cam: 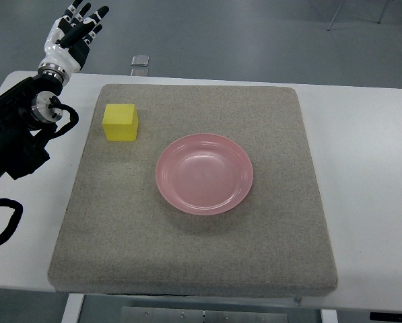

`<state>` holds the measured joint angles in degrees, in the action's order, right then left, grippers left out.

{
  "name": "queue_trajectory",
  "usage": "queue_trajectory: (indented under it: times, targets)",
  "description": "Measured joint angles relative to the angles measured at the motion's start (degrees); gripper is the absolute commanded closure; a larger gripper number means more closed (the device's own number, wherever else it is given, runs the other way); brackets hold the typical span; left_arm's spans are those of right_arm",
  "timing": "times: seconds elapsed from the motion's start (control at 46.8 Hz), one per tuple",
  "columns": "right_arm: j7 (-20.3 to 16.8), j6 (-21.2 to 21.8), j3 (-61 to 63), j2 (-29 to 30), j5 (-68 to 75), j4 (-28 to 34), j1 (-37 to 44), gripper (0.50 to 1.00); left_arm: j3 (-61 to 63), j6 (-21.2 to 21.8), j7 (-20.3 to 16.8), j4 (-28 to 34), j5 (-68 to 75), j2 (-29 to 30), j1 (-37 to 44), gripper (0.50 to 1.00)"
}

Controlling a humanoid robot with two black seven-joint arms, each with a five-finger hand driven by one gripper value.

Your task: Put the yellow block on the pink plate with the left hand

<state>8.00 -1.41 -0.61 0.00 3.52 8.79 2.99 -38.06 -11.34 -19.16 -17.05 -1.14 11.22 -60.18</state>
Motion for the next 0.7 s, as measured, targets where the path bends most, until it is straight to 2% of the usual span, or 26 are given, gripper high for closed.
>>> queue_trajectory:
  times: [0.705]
  targets:
    - [0.0,0.0,0.0,0.0,0.0,0.0,0.0,0.576,0.93,0.04,-0.7,-0.09,0.46,-0.05,0.0,0.508]
